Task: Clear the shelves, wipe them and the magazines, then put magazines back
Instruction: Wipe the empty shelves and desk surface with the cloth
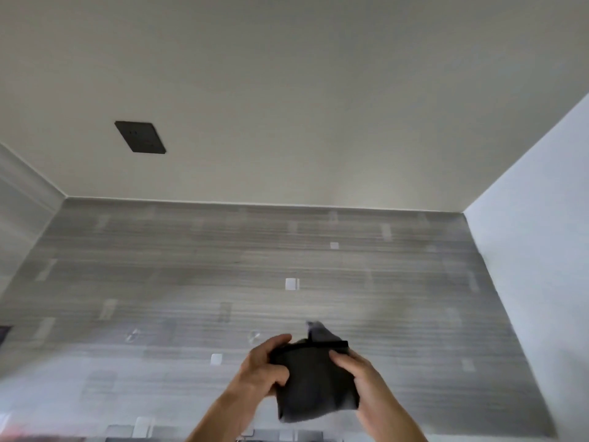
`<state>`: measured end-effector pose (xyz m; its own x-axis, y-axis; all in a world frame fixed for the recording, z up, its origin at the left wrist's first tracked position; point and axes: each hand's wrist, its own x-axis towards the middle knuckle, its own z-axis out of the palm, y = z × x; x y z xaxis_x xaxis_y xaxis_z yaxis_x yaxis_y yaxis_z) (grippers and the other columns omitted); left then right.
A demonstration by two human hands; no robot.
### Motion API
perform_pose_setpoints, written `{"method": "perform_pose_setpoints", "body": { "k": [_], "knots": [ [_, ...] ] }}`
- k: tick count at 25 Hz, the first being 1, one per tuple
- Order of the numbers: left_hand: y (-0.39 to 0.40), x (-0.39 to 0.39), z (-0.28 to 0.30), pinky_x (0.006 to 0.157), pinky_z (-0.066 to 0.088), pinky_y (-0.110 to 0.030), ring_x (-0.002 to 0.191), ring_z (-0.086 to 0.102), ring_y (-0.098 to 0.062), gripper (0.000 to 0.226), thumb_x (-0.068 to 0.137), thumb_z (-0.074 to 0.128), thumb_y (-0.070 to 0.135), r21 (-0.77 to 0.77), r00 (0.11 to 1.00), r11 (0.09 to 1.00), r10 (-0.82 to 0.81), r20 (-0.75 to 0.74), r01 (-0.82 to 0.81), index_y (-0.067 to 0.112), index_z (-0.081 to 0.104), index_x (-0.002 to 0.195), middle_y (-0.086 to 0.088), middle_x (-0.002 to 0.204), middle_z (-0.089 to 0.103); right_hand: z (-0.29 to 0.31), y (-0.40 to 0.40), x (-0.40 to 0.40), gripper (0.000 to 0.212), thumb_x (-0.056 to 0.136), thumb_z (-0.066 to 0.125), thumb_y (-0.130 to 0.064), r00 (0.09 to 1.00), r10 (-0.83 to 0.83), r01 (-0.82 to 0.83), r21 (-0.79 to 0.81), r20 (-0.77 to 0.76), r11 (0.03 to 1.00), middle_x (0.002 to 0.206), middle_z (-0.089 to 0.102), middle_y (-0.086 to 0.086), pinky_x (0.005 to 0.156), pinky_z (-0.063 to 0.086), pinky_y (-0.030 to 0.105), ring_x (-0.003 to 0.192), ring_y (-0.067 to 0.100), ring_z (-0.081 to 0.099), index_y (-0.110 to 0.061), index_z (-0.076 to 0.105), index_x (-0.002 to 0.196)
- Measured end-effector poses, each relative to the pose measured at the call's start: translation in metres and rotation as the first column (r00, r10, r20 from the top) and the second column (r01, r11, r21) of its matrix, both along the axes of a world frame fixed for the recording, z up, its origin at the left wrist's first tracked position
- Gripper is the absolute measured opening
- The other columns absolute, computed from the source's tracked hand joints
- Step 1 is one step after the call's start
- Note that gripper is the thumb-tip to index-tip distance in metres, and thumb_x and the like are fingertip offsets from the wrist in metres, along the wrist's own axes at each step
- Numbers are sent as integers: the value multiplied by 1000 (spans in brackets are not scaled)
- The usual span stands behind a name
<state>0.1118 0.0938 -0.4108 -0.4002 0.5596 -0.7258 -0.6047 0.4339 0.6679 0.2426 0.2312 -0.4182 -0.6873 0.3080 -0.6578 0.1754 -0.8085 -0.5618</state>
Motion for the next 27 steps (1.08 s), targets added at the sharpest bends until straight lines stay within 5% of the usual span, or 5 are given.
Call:
{"method": "perform_pose_setpoints", "body": {
  "k": [6,15,18,24,27],
  "knots": [
    [13,-15,21,75,52,-20,89,70,-15,17,80,71,7,248,953,953,224,-202,-172,11,79,95,-11,96,76,11,20,-4,62,67,82,-38,999,29,-34,285,22,958,87,68,27,72,50,29,84,32,66,15,66,95],
    [26,-17,17,69,49,-24,82,62,-19,70,61,63,6,55,942,996,80,-326,-65,32,60,126,-5,89,67,16,29,-18,22,85,61,6,988,55,-107,392,142,914,96,74,18,75,52,36,87,26,71,-9,74,94],
    [30,-23,14,61,48,-28,63,49,-25,103,59,54,-9,346,938,927,239,-251,-144,42,31,145,-15,71,50,19,37,-24,16,70,63,-3,997,66,-76,517,39,853,77,70,14,67,51,33,74,21,67,-9,75,79],
    [30,-35,12,68,52,-30,76,69,-17,43,58,63,-5,439,921,892,257,-292,-110,19,80,89,-10,84,76,14,54,-20,33,62,46,4,995,100,-91,638,22,765,51,55,-6,55,38,21,53,4,48,-18,59,42],
    [35,-41,25,78,56,-34,99,70,-28,53,65,60,-8,385,964,915,203,-173,-123,14,71,112,-17,105,74,27,64,-28,26,75,47,5,985,158,-166,655,72,737,60,61,0,56,40,23,61,8,56,-7,65,60]
  ]
}}
